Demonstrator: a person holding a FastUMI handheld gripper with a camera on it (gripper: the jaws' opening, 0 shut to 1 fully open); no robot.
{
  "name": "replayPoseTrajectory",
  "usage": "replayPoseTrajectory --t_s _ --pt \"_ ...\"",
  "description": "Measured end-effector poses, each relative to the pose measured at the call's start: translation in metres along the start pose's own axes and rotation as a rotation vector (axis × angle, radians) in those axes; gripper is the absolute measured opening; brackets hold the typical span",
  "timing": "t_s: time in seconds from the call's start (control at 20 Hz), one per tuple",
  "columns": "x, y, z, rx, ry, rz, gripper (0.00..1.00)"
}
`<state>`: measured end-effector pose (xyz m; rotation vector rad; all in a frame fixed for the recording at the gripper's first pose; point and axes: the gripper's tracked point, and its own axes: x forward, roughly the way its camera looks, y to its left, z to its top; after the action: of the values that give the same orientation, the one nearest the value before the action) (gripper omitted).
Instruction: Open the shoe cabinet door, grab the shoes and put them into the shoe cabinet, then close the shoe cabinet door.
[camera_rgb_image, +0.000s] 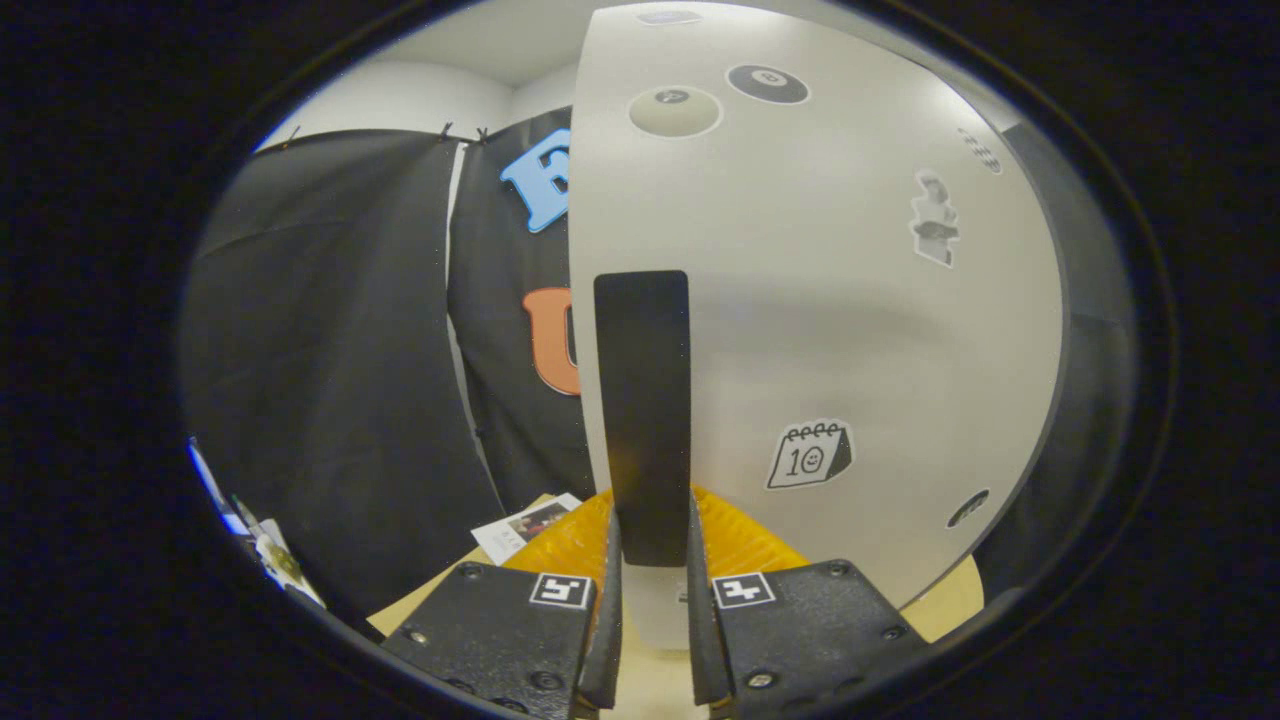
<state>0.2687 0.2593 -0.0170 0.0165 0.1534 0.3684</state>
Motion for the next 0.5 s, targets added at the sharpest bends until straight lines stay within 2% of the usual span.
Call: replayPoseTrajectory --t_s 0.25,0.5 --pt "-0.057 -0.006 -0.013 -0.010 0.006 0.035 0.30" --pt "-0.120 -0.025 -0.024 0.001 0.009 0.033 0.29"
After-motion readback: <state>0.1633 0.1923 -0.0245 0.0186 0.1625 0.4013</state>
